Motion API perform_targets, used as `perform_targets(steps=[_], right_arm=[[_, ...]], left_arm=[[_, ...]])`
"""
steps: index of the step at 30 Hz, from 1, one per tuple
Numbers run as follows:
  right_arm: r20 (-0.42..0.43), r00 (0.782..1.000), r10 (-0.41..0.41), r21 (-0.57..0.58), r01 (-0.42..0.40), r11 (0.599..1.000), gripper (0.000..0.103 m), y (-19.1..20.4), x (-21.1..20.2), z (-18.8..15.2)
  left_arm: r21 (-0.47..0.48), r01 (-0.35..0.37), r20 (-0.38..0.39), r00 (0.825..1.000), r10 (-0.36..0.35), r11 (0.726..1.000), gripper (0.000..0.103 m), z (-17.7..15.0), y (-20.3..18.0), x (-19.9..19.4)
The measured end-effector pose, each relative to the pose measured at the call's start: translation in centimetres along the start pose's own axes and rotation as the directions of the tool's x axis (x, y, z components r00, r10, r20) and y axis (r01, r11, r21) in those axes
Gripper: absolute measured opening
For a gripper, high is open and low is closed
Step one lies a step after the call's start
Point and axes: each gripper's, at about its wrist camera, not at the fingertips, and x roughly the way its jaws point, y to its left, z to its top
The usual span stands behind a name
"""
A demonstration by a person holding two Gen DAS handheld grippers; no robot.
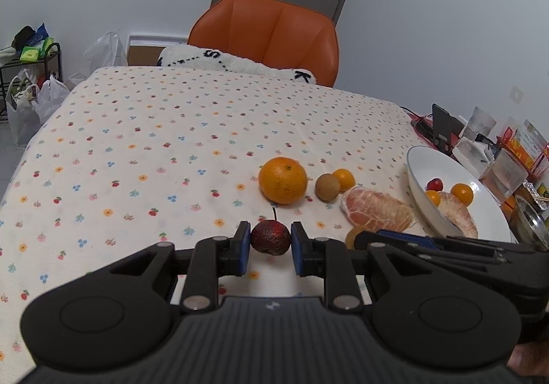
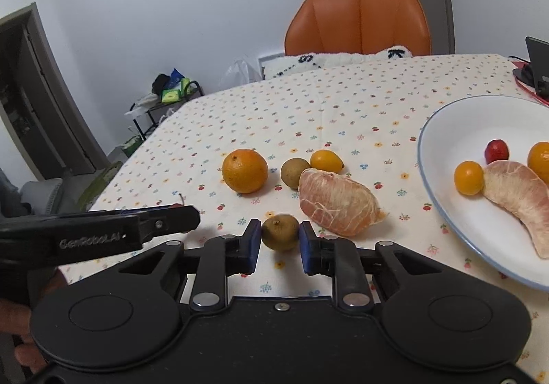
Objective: Organize fruits
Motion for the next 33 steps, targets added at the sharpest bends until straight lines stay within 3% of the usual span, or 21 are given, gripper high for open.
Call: perform_targets(steps=[5, 6, 7, 15, 19, 21, 26, 33], right_arm=[[0.045, 0.999, 0.005, 0.023, -0.006, 1.0, 0.018, -1.3, -2.6, 0.2], [0.054, 0.999, 0.004, 0.026, -0.005, 1.0, 0.007, -1.7, -3.2, 0.2], [0.061, 0.998, 0.006, 0.032, -0.008, 0.999, 0.005, -2.0, -3.7, 0.3], [0.087, 0.996, -0.016, 0.069, 0.01, 0.998, 0.005, -4.7, -6.3, -0.3], [0.07, 0.998, -0.007, 0.085, 0.001, 0.996, 0.017, -4.9, -6.2, -0.9], [0.057, 0.998, 0.013, 0.091, -0.019, 0.996, 0.03, -4.8, -6.0, -1.4], [0.027, 0.999, 0.047, 0.073, -0.049, 0.996, 0.041, -3.8, -5.7, -2.6], [-0.002, 0.998, 0.062, 0.052, -0.061, 0.997, 0.042, -2.8, -5.7, -3.6]], left_arm=[[0.014, 0.019, 0.01, 1.0, -0.02, 1.0, 0.023, 0.3, -2.0, -0.1], [0.019, 0.025, 0.012, 1.0, -0.025, 0.999, 0.023, 0.4, -2.5, -0.2], [0.024, 0.031, 0.014, 0.999, -0.031, 0.999, 0.023, 0.4, -3.0, -0.2], [0.067, 0.054, 0.019, 0.998, -0.055, 0.996, 0.023, 0.4, -6.1, -0.2], [0.065, 0.042, 0.019, 0.999, -0.044, 0.997, 0.023, 0.1, -6.3, -0.4], [0.064, 0.031, 0.018, 0.999, -0.033, 0.997, 0.023, -0.1, -6.1, -0.5], [0.048, 0.008, 0.009, 1.0, -0.008, 0.999, 0.023, -0.9, -4.9, -0.9], [0.034, 0.002, 0.006, 1.0, -0.002, 0.999, 0.023, -1.6, -4.1, -1.4]])
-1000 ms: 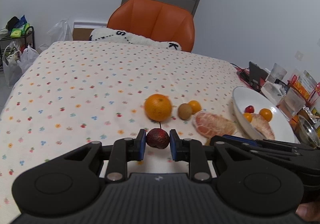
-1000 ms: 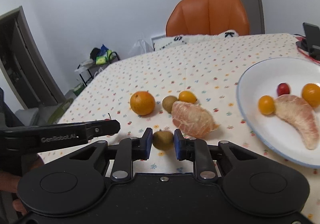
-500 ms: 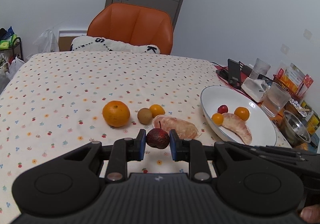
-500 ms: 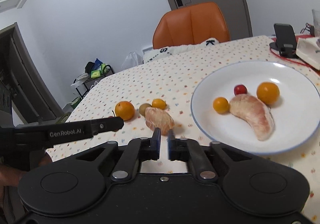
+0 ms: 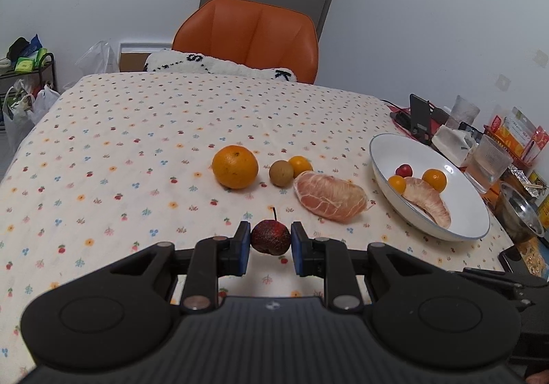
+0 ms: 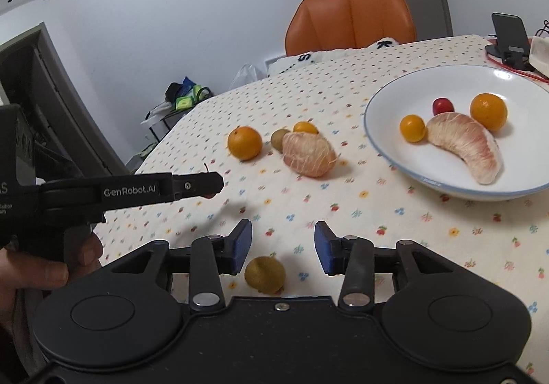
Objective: Organize fruits
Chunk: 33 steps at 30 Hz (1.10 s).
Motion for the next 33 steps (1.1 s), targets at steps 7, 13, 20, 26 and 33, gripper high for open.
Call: perform_targets(steps=[7, 13, 20, 26, 33], right_arm=[[-0.048, 0.999, -0.007, -0.057, 0.005, 0.998, 0.025, 1.0, 0.8, -0.8], [-0.03, 1.0, 0.003, -0.053, -0.004, 0.999, 0.019, 0.9, -0.1, -0.7], [0.014, 0.999, -0.029, -0.005, 0.029, 1.0, 0.0, -1.0, -1.9, 0.0], [0.009, 1.0, -0.012, 0.017, 0.012, 1.0, 0.023, -1.7, -2.4, -0.7], [-0.044, 0.999, -0.003, -0.028, 0.002, 1.0, 0.039, -0.8, -1.1, -1.7]], left_arm=[[-0.001, 0.014, 0.0, 1.0, -0.014, 1.0, 0.023, -0.3, 0.1, -0.4], [0.01, 0.022, -0.001, 1.0, -0.022, 1.0, 0.023, -0.4, -0.6, -0.6], [0.043, 0.064, 0.012, 0.998, -0.065, 0.997, 0.023, 0.3, -2.7, -0.3], [0.058, 0.066, 0.009, 0.998, -0.067, 0.996, 0.023, 0.2, -3.6, -0.2], [0.058, 0.049, 0.005, 0.999, -0.05, 0.997, 0.023, -0.1, -3.4, -0.4]])
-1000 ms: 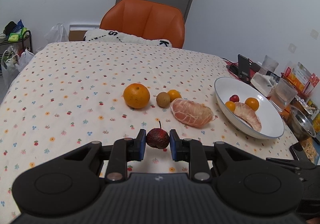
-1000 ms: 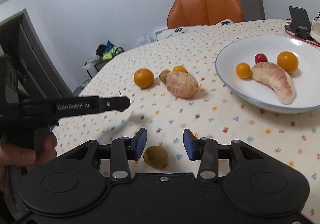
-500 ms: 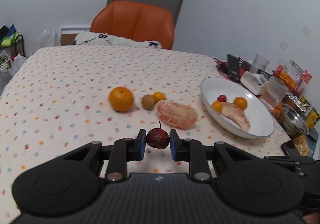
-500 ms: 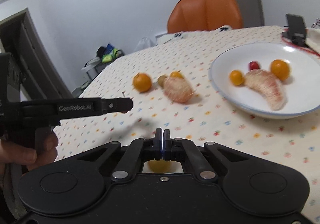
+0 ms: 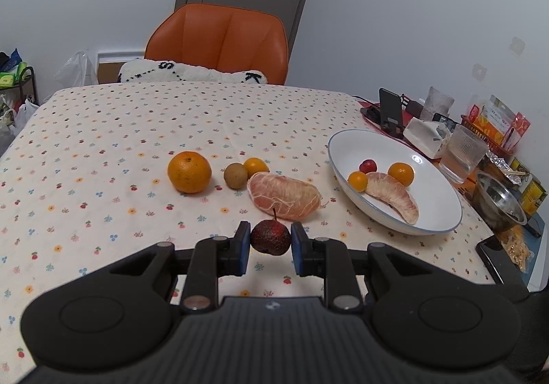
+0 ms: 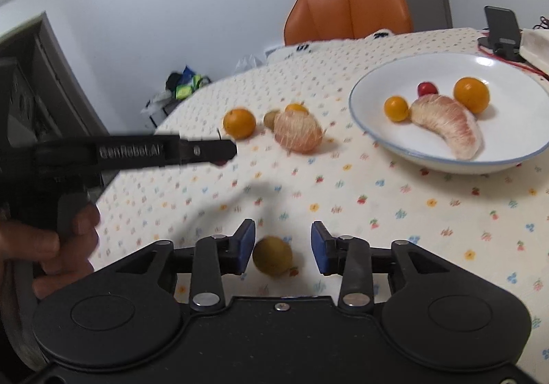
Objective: Organize fruits
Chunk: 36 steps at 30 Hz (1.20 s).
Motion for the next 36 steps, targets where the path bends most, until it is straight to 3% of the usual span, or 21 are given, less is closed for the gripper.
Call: perform_targets(steps=[1, 3, 4, 7, 19, 36], right_arm=[[0.002, 1.0, 0.002, -0.024, -0.002, 1.0, 0.038, 0.2, 0.0, -0.2], [-0.01, 1.0, 0.006, -0.049, -0.006, 0.999, 0.023, 0.5, -0.1, -0.2], [-0.02, 0.999, 0.029, -0.029, -0.029, 0.999, 0.023, 0.3, -0.1, -0.1], [0.004, 1.0, -0.021, -0.043, 0.021, 0.999, 0.023, 0.2, -0.5, -0.1], [0.102, 0.991, -0.084, 0.026, 0.081, 0.996, 0.023, -3.4, -3.9, 2.0], [0.211, 0.945, -0.248, 0.162, 0.217, 0.963, 0.023, -9.8, -6.4, 3.6]], left_arm=[[0.0, -0.001, -0.001, 1.0, 0.001, 1.0, 0.023, 0.0, 0.0, -0.1], [0.002, -0.001, -0.002, 1.0, 0.001, 1.0, 0.023, 0.0, -0.1, -0.1], [0.003, 0.0, -0.001, 1.0, 0.0, 1.0, 0.023, 0.0, -0.2, -0.1], [0.011, 0.007, 0.004, 1.0, -0.007, 1.0, 0.023, 0.1, -0.6, -0.1], [0.04, 0.059, 0.016, 0.998, -0.06, 0.997, 0.023, 2.2, -3.7, 1.5], [0.133, 0.145, -0.035, 0.989, -0.142, 0.98, 0.023, 3.5, -10.3, 6.0]])
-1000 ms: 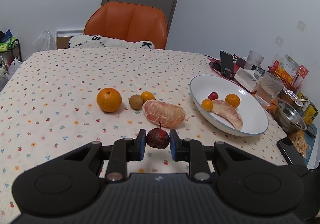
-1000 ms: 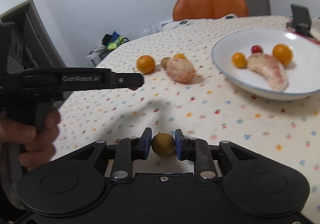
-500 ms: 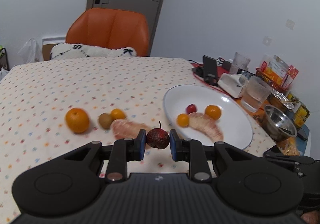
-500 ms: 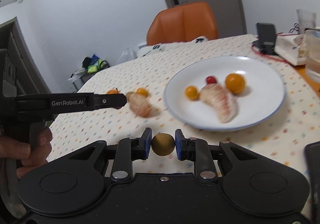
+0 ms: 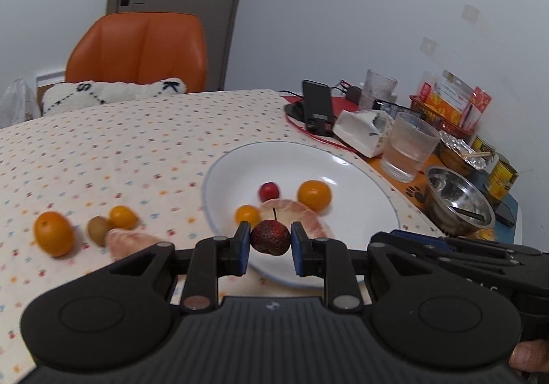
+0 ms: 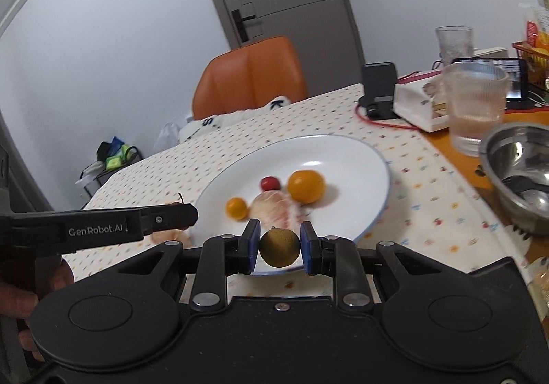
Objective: Organize fruits
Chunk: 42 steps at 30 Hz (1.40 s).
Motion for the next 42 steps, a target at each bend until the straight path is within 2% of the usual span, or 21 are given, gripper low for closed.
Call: perform_targets(steps=[7, 10, 13, 16, 18, 19, 21, 24, 28, 33, 42], right_arm=[[0.008, 1.0, -0.016, 0.023, 0.016, 1.0, 0.023, -1.6, 0.7, 0.4], [0.014, 1.0, -0.019, 0.029, 0.019, 0.999, 0.024, -1.9, 1.0, 0.5], [0.027, 1.0, -0.015, 0.038, 0.014, 0.999, 0.03, -2.0, 1.3, 0.6], [0.027, 1.0, -0.013, 0.039, 0.012, 0.999, 0.034, -1.8, 1.4, 0.5], [0.024, 1.0, -0.011, 0.04, 0.01, 0.999, 0.035, -1.7, 1.5, 0.5], [0.022, 1.0, -0.009, 0.04, 0.008, 0.999, 0.037, -1.6, 1.5, 0.4], [0.019, 1.0, -0.007, 0.04, 0.006, 0.999, 0.044, -1.4, 1.5, 0.3], [0.022, 1.0, -0.011, 0.042, 0.01, 0.999, 0.055, -0.9, 1.5, 0.2], [0.017, 1.0, 0.002, 0.028, -0.002, 1.0, 0.057, 0.2, 1.6, 0.1], [0.021, 1.0, 0.018, -0.005, -0.018, 1.0, 0.068, 2.3, 1.6, 0.1], [0.026, 0.998, 0.063, -0.05, -0.062, 0.997, 0.077, 6.2, 2.2, 0.0]], left_arm=[[0.026, 0.01, -0.015, 1.0, -0.009, 1.0, 0.023, 0.6, -1.2, 2.2], [0.057, -0.005, 0.003, 1.0, 0.005, 0.998, 0.027, 0.6, -1.8, 2.4], [0.035, -0.004, -0.014, 1.0, 0.004, 0.999, 0.031, 0.7, -1.4, 2.7], [0.018, -0.033, -0.006, 0.999, 0.033, 0.999, 0.041, 0.8, -0.6, 2.5], [0.008, -0.048, 0.009, 0.999, 0.048, 0.999, 0.054, 0.8, 0.1, 1.9], [0.003, -0.053, 0.015, 0.998, 0.053, 0.999, 0.057, 0.8, 0.3, 1.7], [-0.003, -0.066, 0.024, 0.998, 0.066, 0.998, 0.066, 0.8, 0.9, 1.1], [-0.018, -0.086, 0.034, 0.996, 0.086, 0.996, 0.072, 0.6, 1.7, 0.2], [-0.046, -0.116, 0.033, 0.993, 0.118, 0.992, 0.076, 0.3, 3.0, -0.8], [-0.079, -0.167, 0.059, 0.983, 0.172, 0.983, 0.082, -0.2, 5.1, -2.9], [-0.135, -0.233, 0.079, 0.966, 0.245, 0.963, 0.083, -1.0, 9.0, -6.1]])
